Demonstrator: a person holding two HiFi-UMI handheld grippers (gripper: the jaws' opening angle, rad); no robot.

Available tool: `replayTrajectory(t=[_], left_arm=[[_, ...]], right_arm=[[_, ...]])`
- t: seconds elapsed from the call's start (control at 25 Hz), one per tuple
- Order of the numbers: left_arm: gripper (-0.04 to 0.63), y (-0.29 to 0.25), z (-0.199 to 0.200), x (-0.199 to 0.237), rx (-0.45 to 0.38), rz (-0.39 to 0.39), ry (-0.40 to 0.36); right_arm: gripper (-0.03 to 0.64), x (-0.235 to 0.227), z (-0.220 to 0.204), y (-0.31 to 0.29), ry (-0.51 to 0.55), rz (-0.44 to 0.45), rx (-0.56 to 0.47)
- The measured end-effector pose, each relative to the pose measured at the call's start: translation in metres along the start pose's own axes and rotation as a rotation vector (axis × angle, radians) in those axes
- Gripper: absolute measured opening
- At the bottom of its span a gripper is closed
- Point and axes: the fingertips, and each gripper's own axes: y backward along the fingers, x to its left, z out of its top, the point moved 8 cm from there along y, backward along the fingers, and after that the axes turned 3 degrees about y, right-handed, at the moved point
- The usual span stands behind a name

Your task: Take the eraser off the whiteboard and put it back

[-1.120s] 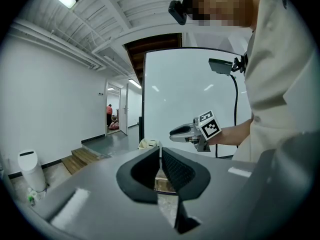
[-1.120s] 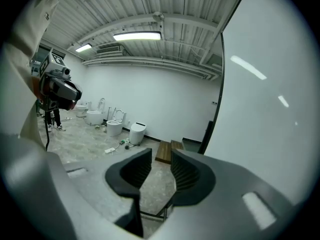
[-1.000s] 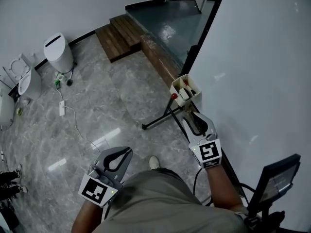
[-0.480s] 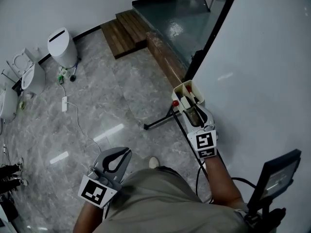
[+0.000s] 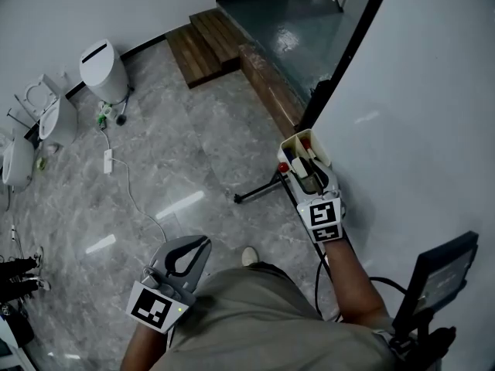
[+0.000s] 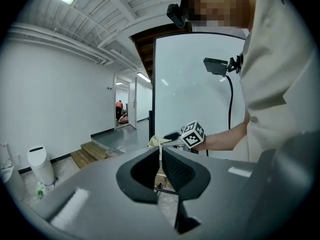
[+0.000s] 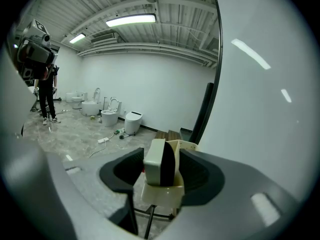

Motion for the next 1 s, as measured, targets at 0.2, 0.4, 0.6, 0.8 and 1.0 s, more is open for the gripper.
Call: replayTrajectory(t=[0.2, 0.4, 0.6, 0.8, 1.0], left_arm=[[0.023, 0.024, -0.002, -0.001, -0.001, 0.015, -0.003], [0.023, 0.033, -0.003, 0.001, 0.0, 0.033, 0.002], [0.023, 0.028, -0.003, 0.003, 0.005, 0.039, 0.005], [0.023, 0.058, -0.004, -0.001, -0.011, 0.039, 0.007], [0.023, 0.066, -0.01, 0.0, -0.024, 0.053, 0.012]], right_arm=[[0.213, 0.018, 0.002, 0.005, -0.002, 0.012, 0.012], [0.193, 0.017, -0.001, 0.004, -0.007, 0.0, 0.013], [0.175, 0.008, -0.005, -0.004, -0.028, 0.01, 0.014], [0.166, 0.019, 0.012, 0.015, -0.025, -0.011, -0.009], [0.163, 0.013, 0.024, 0.019, -0.006, -0.035, -0.045]])
